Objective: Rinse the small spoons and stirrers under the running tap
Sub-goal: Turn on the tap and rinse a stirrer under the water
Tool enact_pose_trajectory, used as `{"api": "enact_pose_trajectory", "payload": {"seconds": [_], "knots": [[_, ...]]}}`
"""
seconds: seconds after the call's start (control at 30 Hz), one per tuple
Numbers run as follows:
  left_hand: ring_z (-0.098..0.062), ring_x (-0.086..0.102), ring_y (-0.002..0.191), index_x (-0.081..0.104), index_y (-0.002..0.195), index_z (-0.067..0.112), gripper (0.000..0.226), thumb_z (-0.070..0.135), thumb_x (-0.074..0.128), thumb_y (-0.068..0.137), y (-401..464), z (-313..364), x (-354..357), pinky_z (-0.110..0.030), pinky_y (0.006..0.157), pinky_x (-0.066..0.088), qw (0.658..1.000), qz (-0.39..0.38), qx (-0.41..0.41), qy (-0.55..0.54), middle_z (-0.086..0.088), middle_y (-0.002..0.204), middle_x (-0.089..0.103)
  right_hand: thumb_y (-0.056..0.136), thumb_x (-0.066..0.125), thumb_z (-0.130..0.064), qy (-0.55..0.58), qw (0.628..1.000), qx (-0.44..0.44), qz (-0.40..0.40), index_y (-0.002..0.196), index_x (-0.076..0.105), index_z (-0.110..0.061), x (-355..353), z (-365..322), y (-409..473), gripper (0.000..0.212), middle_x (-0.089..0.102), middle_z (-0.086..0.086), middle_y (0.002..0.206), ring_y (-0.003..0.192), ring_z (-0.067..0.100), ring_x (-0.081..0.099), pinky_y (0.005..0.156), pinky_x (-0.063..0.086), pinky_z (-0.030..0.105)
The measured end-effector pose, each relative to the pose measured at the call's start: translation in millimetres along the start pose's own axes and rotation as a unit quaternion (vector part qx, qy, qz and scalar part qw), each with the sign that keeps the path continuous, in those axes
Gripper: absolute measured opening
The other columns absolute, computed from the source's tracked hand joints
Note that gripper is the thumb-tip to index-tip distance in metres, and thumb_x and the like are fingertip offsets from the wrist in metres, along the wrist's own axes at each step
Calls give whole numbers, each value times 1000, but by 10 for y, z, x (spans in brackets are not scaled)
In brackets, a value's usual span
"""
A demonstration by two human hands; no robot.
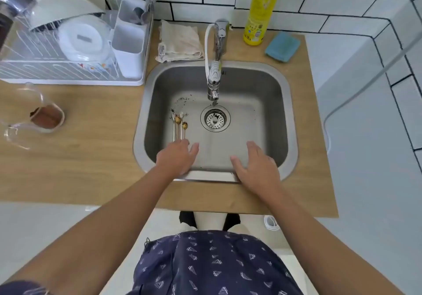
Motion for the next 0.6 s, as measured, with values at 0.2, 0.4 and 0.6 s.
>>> {"api": "enact_pose_trajectory", "payload": {"seconds": [0.2,0.4,0.6], "knots": [[-32,56,105,53,118,7,29,26,40,99,671,-77,235,-40,74,45,997,-48,-21,61,-16,120,58,101,45,-56,20,999,-1,31,155,36,-9,-80,-19,246,71,41,8,162,145,27,43,116,30,44],[-34,59,105,50,124,3,29,9,44,96,885,-306,395,-46,86,54,992,-48,-112,41,-18,117,57,102,49,-52,54,998,-4,41,152,42,-11,-129,-24,446,66,48,7,157,142,24,46,116,36,45],[-26,55,80,54,116,5,23,4,48,93,1003,-398,445,-35,64,47,990,-36,-132,41,-11,91,53,100,52,-52,84,994,1,67,149,47,-14,-277,-90,646,63,53,4,152,138,22,51,113,40,50]]}}
Point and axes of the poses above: each hand's wrist, its own y-axis towards the middle knuckle, its own x-axis out of the palm, z = x × y, the point moved 8 cm from there along y, towards the middle knuckle
